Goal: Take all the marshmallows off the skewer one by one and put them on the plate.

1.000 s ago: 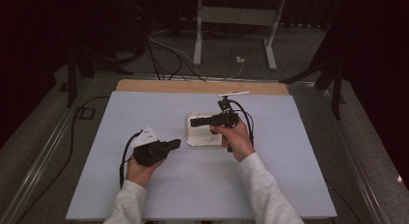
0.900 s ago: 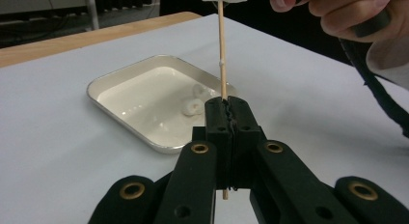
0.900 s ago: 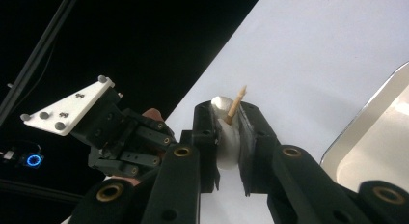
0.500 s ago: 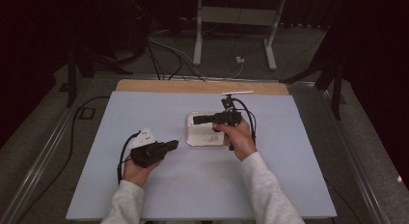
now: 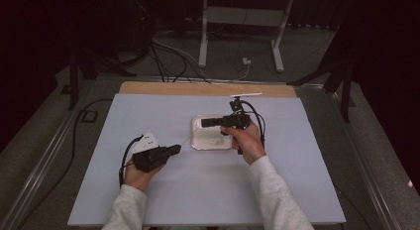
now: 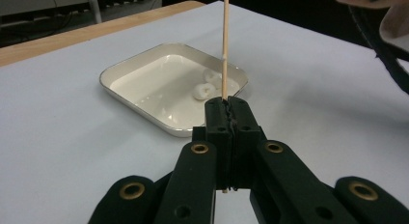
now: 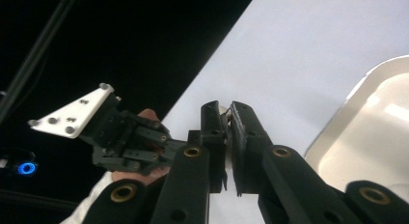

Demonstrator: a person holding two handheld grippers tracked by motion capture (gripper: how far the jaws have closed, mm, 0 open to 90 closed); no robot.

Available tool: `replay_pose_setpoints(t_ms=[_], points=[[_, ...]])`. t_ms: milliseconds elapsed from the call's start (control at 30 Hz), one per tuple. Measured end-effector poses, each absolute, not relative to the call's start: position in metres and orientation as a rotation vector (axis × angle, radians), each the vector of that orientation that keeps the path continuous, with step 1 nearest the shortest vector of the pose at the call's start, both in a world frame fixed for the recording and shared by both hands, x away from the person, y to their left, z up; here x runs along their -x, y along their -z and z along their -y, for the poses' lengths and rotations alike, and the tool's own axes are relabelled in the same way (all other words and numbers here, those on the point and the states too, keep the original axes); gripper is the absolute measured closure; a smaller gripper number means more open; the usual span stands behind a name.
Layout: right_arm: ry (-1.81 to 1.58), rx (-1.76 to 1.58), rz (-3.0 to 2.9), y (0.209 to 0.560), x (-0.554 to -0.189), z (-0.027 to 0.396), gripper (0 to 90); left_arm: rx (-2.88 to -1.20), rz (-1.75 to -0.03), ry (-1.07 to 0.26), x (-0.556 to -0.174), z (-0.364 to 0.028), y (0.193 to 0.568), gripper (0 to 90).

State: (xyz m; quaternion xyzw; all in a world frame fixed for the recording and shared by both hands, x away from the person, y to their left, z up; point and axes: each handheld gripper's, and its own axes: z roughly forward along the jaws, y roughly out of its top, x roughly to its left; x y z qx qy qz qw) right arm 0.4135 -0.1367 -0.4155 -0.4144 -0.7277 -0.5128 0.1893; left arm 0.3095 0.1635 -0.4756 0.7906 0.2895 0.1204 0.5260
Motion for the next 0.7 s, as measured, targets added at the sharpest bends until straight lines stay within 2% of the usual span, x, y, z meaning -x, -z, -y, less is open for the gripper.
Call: replay_pose_setpoints(t_ms=[700], points=[[1.440,1.191,2.038,0.417,-0.416,0.140,87.5,-1.892,-0.665,-0.261,-0.311,-0.179,0.477,90.0]])
